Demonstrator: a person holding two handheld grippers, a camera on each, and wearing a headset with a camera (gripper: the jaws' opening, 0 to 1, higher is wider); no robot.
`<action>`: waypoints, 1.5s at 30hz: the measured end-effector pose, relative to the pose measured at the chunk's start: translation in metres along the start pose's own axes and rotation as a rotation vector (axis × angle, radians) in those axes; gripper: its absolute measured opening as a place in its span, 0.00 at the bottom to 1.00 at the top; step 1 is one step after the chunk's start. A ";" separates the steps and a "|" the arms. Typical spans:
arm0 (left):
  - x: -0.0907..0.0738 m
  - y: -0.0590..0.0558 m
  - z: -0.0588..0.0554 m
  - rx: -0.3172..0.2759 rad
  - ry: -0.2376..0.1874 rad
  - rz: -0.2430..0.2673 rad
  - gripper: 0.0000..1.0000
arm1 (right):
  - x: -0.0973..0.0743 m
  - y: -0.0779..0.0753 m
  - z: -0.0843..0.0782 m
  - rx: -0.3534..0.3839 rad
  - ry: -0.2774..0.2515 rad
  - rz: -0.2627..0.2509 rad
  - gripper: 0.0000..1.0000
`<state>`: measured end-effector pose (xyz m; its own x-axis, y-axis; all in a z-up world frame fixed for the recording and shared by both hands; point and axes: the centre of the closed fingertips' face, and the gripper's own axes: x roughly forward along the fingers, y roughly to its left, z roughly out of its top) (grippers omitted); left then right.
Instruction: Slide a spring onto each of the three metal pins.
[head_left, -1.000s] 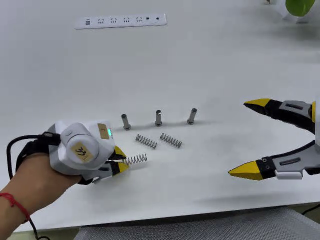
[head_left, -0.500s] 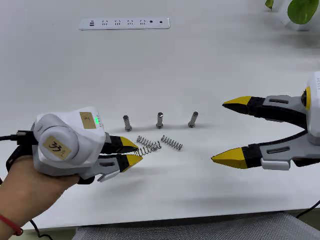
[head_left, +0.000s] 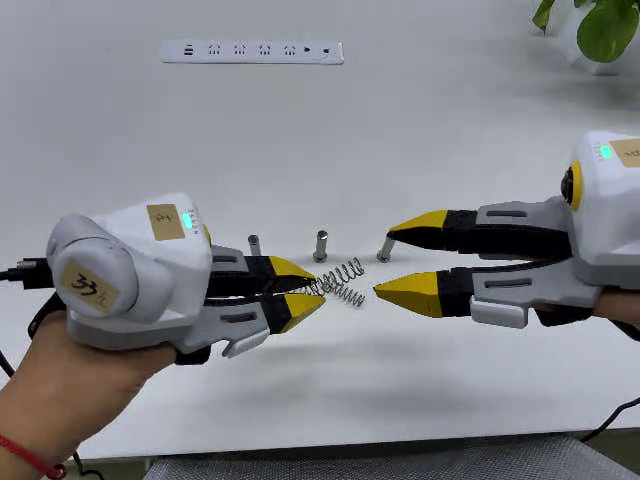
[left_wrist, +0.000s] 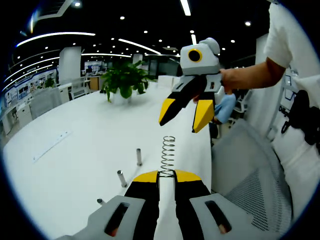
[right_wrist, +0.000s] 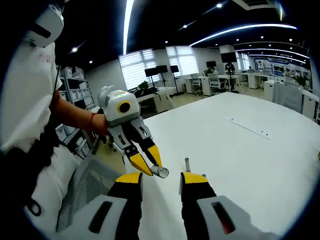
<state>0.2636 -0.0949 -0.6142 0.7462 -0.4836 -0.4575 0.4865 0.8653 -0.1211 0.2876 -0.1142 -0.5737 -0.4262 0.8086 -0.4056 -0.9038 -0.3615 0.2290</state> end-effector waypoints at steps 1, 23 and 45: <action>0.000 -0.001 0.003 -0.002 -0.007 -0.001 0.10 | 0.001 0.001 0.001 -0.001 0.000 0.003 0.30; 0.001 -0.012 0.027 -0.029 -0.108 -0.046 0.10 | 0.000 0.006 0.010 0.088 -0.045 0.051 0.17; 0.001 -0.016 0.035 -0.060 -0.146 -0.067 0.10 | -0.002 0.008 0.020 0.156 -0.113 0.051 0.11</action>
<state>0.2726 -0.1134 -0.5818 0.7734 -0.5503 -0.3148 0.5123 0.8349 -0.2011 0.2815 -0.1089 -0.5530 -0.4565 0.8413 -0.2896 -0.8605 -0.3346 0.3843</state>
